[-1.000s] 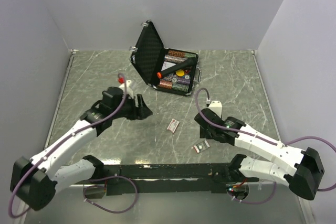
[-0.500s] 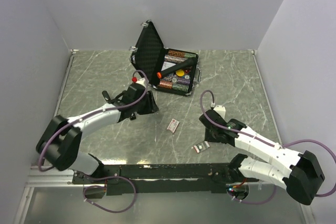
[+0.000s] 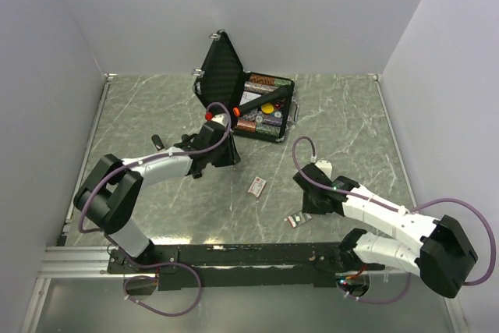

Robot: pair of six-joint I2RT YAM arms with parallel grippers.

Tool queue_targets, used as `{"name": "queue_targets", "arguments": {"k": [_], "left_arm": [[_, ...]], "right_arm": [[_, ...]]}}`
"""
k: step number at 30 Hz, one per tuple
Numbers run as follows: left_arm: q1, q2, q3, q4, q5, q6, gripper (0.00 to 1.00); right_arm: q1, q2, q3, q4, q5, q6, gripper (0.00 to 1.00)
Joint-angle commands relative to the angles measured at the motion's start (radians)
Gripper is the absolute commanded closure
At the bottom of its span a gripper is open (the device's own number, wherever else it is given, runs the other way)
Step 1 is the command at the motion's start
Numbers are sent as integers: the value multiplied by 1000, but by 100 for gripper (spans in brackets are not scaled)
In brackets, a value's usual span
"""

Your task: Unload the staples from the stapler

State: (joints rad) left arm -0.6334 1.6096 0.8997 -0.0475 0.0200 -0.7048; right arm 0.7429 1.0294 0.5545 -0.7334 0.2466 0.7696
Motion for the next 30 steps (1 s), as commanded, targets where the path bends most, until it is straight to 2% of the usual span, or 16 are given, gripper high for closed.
{"name": "queue_targets", "arguments": {"k": [1,30], "left_arm": [[-8,32,34,72,-11,-21,60],[-18,70,34,132,43,-32,61]], "right_arm": [[-8,1,-4,5,19,31,69],[-16,127,5,64,-47,5,73]]}}
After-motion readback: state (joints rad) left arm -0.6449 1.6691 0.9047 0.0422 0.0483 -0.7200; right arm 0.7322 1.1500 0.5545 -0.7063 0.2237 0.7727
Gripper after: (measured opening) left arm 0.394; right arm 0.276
